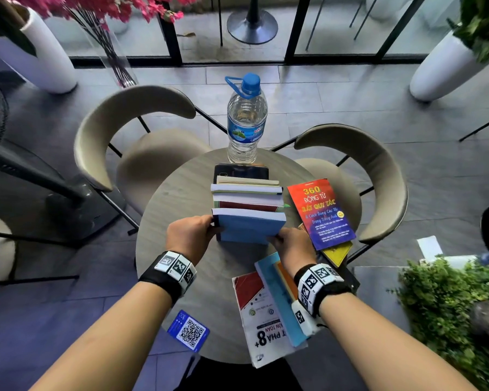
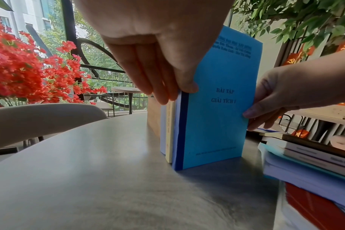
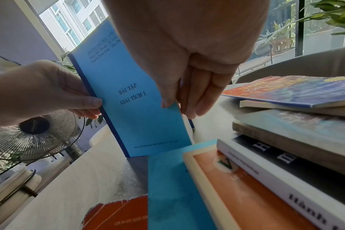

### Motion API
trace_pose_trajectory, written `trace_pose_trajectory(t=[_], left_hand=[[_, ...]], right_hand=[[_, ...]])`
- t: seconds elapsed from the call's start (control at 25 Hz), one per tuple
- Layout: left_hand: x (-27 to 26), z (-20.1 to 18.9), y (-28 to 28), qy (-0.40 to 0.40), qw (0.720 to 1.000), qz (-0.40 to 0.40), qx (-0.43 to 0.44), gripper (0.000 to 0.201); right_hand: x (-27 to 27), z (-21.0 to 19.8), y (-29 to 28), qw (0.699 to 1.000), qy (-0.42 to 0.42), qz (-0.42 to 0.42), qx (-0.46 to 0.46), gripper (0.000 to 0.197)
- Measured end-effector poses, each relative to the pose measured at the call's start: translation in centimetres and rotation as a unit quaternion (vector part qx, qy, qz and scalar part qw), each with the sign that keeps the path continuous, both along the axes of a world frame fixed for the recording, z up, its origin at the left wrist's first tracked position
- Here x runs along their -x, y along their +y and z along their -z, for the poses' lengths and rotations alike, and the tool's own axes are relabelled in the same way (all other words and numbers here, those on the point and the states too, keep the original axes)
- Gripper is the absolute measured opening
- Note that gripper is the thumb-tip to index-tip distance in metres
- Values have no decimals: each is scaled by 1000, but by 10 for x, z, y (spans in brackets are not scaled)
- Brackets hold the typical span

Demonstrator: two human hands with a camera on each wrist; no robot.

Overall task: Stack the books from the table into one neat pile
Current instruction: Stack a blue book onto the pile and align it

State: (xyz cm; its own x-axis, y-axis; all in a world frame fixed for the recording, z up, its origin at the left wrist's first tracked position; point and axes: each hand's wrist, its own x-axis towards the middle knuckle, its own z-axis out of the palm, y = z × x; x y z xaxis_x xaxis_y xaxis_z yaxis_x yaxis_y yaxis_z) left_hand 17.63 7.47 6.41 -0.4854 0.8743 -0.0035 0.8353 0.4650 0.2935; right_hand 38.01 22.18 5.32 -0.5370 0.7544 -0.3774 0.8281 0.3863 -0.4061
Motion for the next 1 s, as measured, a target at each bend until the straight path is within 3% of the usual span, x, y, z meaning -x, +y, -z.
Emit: trace_pose_trajectory(t=[0.28, 0.6, 0.88, 1.0], left_hand=[[4, 1, 4, 36, 999, -4, 12, 20], [2, 5, 4, 48, 998, -31, -2, 13], [0, 17, 2, -6, 996, -78, 31, 18], [-4, 11, 3, -59, 992, -101, 44, 34]], right_hand=[[7, 0, 4, 999, -29, -14, 5, 29], [7, 0, 6, 1000, -5, -6, -2, 24], [5, 5, 5, 1000, 17, 6, -7, 18], [4, 8, 4, 999, 27, 16, 3, 17]])
